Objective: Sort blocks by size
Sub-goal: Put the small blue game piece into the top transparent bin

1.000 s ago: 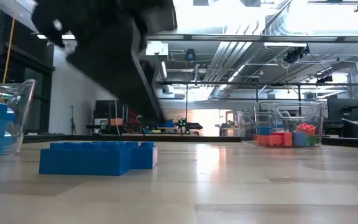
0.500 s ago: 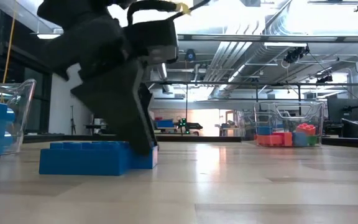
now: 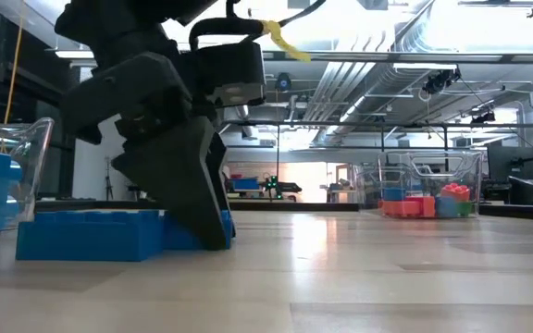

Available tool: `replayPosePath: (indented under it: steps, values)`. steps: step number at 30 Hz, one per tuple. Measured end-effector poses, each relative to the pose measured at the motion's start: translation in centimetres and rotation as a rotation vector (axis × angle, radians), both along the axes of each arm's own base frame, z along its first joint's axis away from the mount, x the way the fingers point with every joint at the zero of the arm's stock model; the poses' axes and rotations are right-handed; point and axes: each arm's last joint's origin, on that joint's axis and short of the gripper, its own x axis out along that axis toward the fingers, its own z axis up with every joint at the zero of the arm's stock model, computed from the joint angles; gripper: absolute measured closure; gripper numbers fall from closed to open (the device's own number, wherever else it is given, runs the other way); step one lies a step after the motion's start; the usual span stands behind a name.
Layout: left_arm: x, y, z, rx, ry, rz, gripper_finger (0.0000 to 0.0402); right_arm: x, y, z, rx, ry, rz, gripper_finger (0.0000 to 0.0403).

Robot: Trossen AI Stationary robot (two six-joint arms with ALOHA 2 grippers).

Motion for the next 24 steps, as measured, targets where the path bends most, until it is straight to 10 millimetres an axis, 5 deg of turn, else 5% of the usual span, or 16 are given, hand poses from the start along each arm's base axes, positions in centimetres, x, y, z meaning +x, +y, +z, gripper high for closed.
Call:
replayPosePath:
  steps: [4,11,18,24]
  values:
    - [0.3,0.2,0.5,-0.008,-0.014,0.0,0.0306,0.0,0.0,0.1,0.017,-0.015,0.0,0.0403]
    - [3.5,3.6,5.8,0.06,-0.197,0.002,0.0307,-0.4,-0.2,1.4,0.033,-0.093,0.033,0.0403]
    - [8.4,11.9,13.2,0.065,-0.676,0.213,0.0307,-1.6,-0.9,3.8,-0.015,-0.197,0.068,0.0403]
    - [11.4,20.5,13.8,-0.187,-0.942,0.521,0.0307,-1.9,-1.1,4.6,-0.07,-0.218,0.059,0.0403]
